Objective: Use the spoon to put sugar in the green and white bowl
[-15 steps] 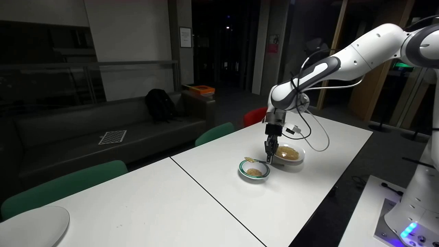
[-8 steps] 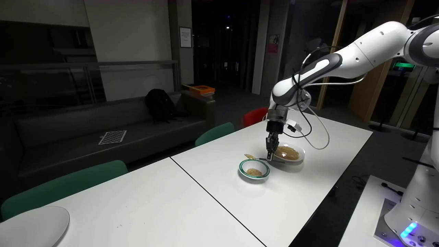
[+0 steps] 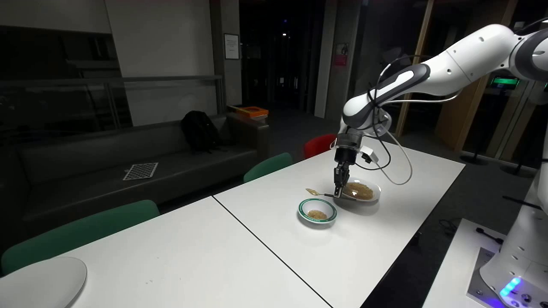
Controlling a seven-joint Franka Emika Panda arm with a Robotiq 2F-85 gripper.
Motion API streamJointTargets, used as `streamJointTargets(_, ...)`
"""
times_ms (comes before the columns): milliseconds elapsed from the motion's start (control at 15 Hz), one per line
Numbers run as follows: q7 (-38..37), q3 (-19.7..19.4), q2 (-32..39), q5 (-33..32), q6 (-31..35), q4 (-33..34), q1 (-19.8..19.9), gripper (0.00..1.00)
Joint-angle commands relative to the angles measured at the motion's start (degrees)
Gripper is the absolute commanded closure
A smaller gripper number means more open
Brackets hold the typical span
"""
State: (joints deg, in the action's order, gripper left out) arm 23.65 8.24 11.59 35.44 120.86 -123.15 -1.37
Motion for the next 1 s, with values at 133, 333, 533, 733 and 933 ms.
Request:
streamJointTargets(133,4.0,-1.0,-4.0,3.3,-3.0,-2.5,1.1,0.97)
streamJointTargets(333,4.8,-1.8,-4.2,4.0,-4.0,-2.6,1.1,0.97)
streamJointTargets(533,4.9,-2.4,-4.2,3.9,-4.7,-2.5,1.0,0.97)
streamJointTargets(733,4.8,-2.7,-4.0,3.9,-5.2,-2.4,1.0,0.97)
streamJointTargets(933,4.9,-2.9,-3.5,3.9,-5.6,-2.2,1.0,0.97)
